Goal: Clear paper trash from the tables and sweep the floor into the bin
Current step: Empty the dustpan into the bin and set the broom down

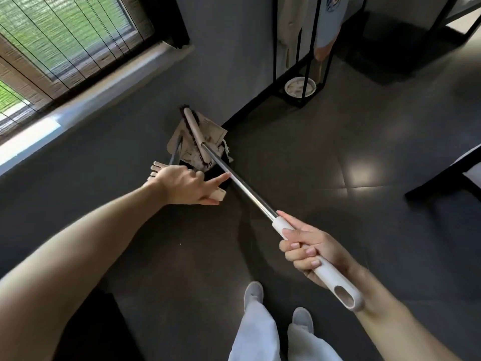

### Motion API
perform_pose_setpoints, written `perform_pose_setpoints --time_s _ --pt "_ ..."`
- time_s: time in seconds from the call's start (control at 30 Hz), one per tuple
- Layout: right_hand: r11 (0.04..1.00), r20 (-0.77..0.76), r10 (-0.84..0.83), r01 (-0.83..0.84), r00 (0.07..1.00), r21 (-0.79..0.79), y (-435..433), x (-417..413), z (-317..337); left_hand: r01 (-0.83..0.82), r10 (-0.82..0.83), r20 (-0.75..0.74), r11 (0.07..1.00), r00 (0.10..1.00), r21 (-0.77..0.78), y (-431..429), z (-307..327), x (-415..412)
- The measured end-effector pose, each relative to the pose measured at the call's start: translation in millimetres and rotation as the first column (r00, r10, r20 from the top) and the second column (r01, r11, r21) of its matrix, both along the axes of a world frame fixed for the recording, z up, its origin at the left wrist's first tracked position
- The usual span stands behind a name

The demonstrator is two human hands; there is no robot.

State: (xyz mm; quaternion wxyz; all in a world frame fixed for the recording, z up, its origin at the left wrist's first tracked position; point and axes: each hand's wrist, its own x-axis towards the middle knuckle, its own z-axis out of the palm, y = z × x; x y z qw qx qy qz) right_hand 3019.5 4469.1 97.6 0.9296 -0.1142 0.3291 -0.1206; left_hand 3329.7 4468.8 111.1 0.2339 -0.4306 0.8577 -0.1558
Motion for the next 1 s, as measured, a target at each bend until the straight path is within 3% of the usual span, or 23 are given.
perform_pose_setpoints --time_s 0.07,0.13,0.33,0.4,0.47,0.57,0.7,0.83,1.0 --pt "1.000 0.017 -0.019 0.019 1.000 -0.017 -0.8 -8.4 8.5 0.054 -0.060 -0.059 0.993 0.996 -0.102 1.1 17.7 4.5" --pt "0.999 0.042 -0.036 0.037 0.998 -0.021 -2.4 -16.1 17.3 0.056 -0.068 -0.120 0.993 0.990 -0.104 9.1 32.0 3.9" --pt "0.996 0.089 -0.053 0.059 0.995 -0.068 -7.9 -30.5 34.6 0.107 -0.114 -0.047 0.984 0.992 -0.142 26.0 48.5 -1.1" --pt "0.996 0.107 -0.071 0.076 0.992 -0.050 -6.8 -34.3 36.2 0.101 -0.099 0.037 0.992 0.994 -0.071 32.6 39.0 -0.5" --pt "0.996 0.116 -0.079 0.084 0.990 -0.043 -4.1 -38.1 34.6 -0.007 -0.002 0.097 0.996 0.995 0.093 37.4 18.8 -5.0" --pt "0.996 0.104 -0.088 0.091 0.991 -0.024 1.4 -41.8 27.6 -0.110 0.103 0.047 0.974 0.994 0.197 37.4 -9.9 -25.0" --pt "0.996 0.044 -0.082 0.083 0.996 -0.020 5.1 -41.0 20.6 -0.123 0.126 -0.010 0.980 0.992 0.156 30.3 -24.7 -38.2" --pt "0.996 0.020 -0.090 0.090 0.996 -0.010 8.0 -42.1 19.6 -0.092 0.088 0.040 0.990 0.995 0.111 20.0 -7.6 -29.4" --pt "0.995 0.071 -0.102 0.103 0.992 -0.007 2.3 -42.1 26.1 -0.039 0.038 0.044 0.999 0.998 0.021 24.0 20.1 -19.8"
